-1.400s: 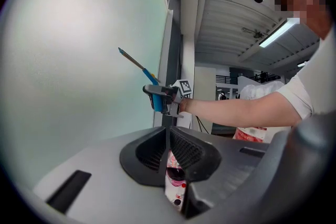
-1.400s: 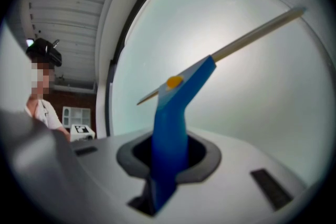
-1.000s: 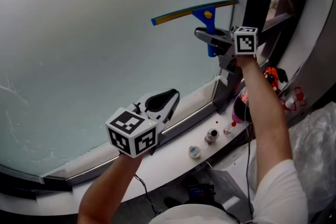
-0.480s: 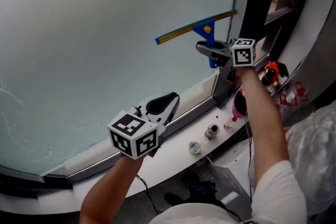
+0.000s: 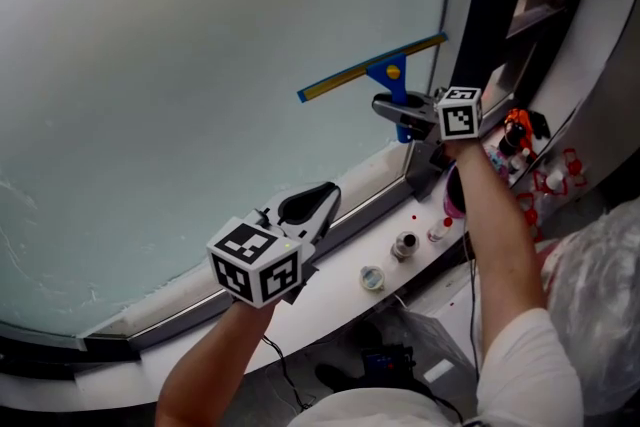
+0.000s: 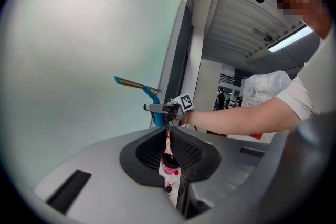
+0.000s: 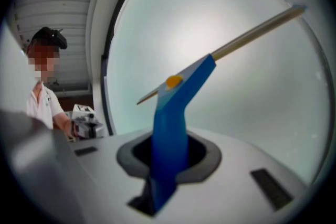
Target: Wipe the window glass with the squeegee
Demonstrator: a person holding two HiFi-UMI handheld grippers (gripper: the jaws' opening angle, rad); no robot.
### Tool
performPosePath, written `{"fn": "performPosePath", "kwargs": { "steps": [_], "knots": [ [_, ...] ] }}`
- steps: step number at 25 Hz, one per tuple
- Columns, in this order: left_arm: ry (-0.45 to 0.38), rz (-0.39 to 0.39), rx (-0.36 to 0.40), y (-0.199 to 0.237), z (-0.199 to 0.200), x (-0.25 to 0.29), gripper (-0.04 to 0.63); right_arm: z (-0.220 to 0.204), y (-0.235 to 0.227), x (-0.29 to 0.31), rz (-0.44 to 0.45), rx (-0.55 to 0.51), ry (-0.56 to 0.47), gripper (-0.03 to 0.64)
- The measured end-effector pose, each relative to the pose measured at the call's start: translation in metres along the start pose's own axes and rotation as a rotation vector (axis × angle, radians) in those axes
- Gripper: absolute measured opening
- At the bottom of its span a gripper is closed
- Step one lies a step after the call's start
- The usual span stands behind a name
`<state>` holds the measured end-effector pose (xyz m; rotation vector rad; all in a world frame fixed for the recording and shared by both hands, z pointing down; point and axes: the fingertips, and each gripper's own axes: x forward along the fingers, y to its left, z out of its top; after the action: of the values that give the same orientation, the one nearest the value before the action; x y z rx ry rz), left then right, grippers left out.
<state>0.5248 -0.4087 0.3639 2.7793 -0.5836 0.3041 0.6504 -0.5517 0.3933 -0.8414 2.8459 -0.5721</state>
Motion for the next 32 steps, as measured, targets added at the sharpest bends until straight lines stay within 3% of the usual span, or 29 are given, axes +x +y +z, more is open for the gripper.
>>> {"fn": "performPosePath", "kwargs": {
  "steps": [4,32],
  "knots": [
    [-0.005,-0.005,-0.013,0.006,-0.039,0.004,0.048,-0.043,-0.007,-0.002,-0.003,-0.012,0.033,0.081],
    [0.093,-0.012,-0.126,0.033,-0.116,0.041,0.048,-0.177,-0.057,-0.013,0.012,0.102,0.188,0.082]
  ]
}}
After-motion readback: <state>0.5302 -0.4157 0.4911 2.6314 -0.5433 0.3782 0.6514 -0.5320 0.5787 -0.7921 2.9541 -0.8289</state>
